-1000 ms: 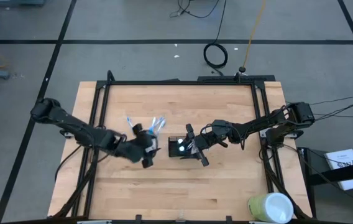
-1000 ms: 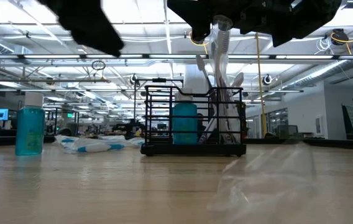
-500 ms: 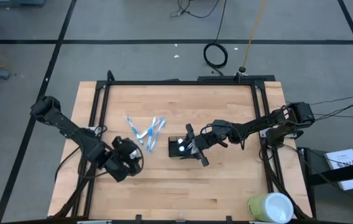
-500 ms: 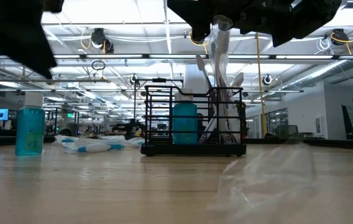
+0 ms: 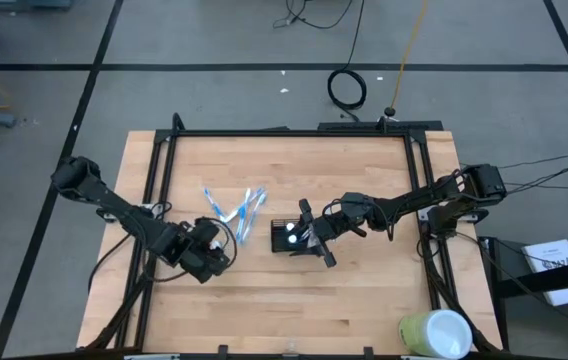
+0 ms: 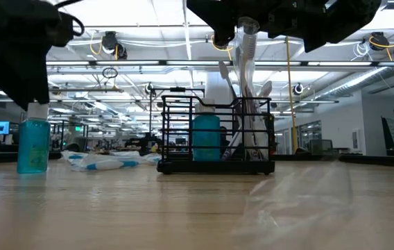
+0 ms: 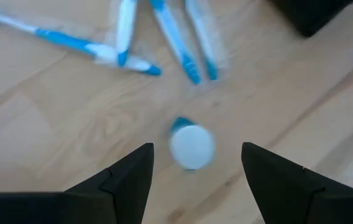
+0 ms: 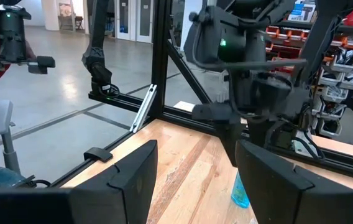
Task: Pick & Place toothbrushing station
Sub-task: Put the mouthwash into the middle section of the wire organizer, then put the blue toothbrush into the left section of the wire organizer
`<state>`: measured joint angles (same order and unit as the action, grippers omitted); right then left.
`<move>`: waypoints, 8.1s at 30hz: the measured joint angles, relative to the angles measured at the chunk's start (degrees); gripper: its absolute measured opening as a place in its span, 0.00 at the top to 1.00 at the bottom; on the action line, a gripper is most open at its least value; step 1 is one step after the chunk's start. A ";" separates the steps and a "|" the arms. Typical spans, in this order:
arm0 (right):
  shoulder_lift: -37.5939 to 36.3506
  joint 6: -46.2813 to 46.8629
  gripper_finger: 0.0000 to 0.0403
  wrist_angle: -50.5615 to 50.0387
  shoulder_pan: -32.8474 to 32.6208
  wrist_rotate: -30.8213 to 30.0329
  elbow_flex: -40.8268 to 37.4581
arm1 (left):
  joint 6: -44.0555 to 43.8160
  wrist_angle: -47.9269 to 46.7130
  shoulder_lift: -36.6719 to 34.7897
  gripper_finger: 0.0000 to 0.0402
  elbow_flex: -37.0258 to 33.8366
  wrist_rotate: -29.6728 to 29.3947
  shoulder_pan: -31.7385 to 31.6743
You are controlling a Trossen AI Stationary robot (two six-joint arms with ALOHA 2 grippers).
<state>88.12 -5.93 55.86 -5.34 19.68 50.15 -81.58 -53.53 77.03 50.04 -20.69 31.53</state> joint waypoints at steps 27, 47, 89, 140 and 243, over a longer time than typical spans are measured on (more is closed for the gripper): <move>0.00 0.00 0.48 0.00 0.00 0.00 0.00 | 2.91 -0.03 2.94 0.52 0.00 2.64 -2.01; 0.00 0.00 0.48 0.00 0.00 0.00 0.00 | 10.12 -0.03 2.70 0.77 2.84 -3.44 -2.36; 0.00 0.00 0.48 0.00 0.00 0.00 0.00 | 64.76 37.65 17.40 0.77 16.93 14.82 -25.22; 0.00 0.00 0.48 0.00 0.00 0.00 0.00 | 30.32 13.71 -2.72 0.36 0.32 -15.65 -25.79; 0.00 0.00 0.48 0.00 0.00 0.00 0.00 | 92.94 142.28 16.88 0.88 -20.34 4.70 -23.96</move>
<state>88.12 -5.93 55.86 -5.34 19.68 50.15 11.36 88.75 93.90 29.70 -15.99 7.57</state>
